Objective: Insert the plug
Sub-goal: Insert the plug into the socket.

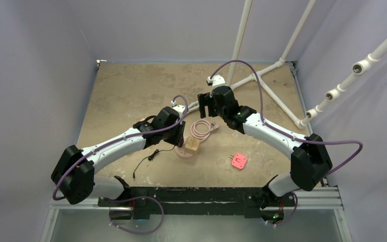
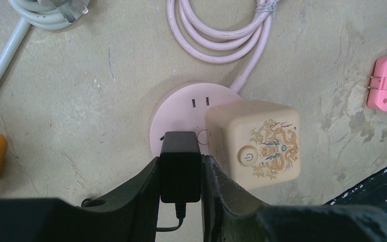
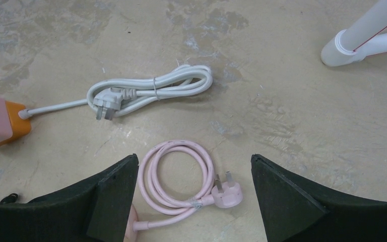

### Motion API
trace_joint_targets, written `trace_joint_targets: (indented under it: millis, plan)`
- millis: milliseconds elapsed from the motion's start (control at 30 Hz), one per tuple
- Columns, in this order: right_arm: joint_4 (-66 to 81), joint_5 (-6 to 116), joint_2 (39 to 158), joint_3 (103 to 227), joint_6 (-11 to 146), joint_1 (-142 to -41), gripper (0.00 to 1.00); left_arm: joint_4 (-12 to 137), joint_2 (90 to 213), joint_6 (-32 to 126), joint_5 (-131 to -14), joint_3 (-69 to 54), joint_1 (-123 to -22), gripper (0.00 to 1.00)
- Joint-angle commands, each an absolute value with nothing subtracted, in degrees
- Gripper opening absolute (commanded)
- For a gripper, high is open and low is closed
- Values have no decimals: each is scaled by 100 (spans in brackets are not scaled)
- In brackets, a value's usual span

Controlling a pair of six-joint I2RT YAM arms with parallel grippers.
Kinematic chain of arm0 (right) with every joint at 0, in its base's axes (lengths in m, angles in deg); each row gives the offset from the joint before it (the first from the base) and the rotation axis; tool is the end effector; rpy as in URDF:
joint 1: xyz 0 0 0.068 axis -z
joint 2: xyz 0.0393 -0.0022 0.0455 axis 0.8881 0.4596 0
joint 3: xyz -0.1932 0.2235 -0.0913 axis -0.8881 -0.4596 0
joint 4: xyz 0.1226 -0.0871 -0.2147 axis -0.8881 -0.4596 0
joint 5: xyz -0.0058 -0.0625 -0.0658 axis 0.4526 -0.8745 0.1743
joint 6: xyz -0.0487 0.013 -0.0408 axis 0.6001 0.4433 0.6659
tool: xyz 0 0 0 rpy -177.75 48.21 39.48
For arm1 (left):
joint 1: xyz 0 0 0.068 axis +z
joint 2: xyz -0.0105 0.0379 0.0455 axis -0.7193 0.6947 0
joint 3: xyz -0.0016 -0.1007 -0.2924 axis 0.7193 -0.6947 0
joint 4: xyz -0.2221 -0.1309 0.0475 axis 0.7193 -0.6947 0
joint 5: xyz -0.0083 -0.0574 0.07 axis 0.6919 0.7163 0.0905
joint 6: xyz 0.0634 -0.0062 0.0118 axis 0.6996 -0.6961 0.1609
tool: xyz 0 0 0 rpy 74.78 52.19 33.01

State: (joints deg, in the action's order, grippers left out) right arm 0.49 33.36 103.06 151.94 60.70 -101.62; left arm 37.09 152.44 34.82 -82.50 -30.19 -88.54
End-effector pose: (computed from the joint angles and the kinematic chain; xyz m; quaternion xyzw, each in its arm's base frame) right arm 0.2811 0.2117 0.3109 -0.1288 0.8545 0.1231 0.4879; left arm 0.2039 -0.1850 0.2520 0.1494 0.9287 -0.1728 0.2922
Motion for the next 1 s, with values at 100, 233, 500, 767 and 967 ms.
trace_joint_targets:
  millis: [100,233,500,767,967]
  plan:
    - [200,3381,10124,15202,6138,-10199,83,3925,15194,3259,-8257,-2956,-8882,0]
    - [163,3388,10089,15179,6152,-10195,83,3804,15195,3097,-8212,-3017,-8886,0]
    - [119,3431,10054,15141,6188,-10193,83,3709,15233,3024,-8275,-3101,-8895,0]
    - [172,3455,10047,15085,6249,-10193,83,3574,15209,3414,-8720,-3223,-8912,0]
    - [248,3484,10043,15023,6292,-10195,83,3509,15214,3631,-8883,-3244,-8915,0]
